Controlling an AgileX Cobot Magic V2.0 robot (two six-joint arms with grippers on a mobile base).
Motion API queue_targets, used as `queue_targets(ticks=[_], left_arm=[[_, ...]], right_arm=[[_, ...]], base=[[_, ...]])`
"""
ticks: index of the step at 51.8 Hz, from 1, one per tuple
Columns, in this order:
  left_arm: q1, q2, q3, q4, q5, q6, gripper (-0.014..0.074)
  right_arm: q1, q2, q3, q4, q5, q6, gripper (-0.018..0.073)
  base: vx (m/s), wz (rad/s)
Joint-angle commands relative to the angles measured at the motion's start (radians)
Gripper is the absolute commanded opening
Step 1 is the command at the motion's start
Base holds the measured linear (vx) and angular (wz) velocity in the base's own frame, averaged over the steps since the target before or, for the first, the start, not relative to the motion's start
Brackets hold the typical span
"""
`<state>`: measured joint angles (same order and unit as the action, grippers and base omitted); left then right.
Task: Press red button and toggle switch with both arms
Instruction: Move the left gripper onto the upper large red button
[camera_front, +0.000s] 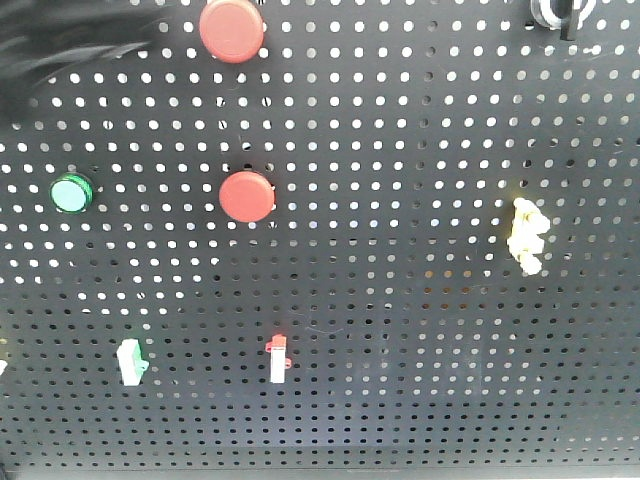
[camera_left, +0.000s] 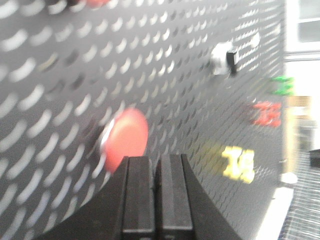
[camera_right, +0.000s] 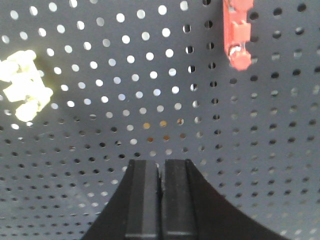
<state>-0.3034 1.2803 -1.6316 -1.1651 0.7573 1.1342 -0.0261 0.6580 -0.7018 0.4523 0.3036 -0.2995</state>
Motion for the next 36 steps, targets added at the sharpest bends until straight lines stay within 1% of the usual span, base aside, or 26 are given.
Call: queue_targets(ticks=[1, 5, 10, 21, 36], left_arm=[[-0.034, 0.037, -0.087, -0.064, -0.025, -0.001, 0.0001], [-0.048, 0.073, -0.115, -0.062, -0.027, -0.001, 0.0001], [-0.048, 0.107, -0.133, -0.066, -0.036, -0.001, 0.0001], [-0.047, 0.136, -0.132, -0.068, -0.13, -0.025, 0.0001], [-0.047, 0.137, -0.132, -0.051, -0.202, -0.025, 0.0001]], right_arm=[[-0.006, 0.005, -0.035, 0.011, -0.089, -0.017, -0.0003], [-0.006, 0.005, -0.035, 0.011, -0.09, -0.021, -0.0003], [-0.006, 0.005, -0.035, 0.011, -0.096, -0.036, -0.0003], [-0.006, 0.005, -0.035, 0.011, -0.106, -0.056, -0.0003], [-0.006, 0.005, -0.035, 0.011, -0.111, -0.056, -0.0003]], base=[[0.0, 0.0], [0.0, 0.0], [0.0, 0.0], [0.0, 0.0], [0.0, 0.0]])
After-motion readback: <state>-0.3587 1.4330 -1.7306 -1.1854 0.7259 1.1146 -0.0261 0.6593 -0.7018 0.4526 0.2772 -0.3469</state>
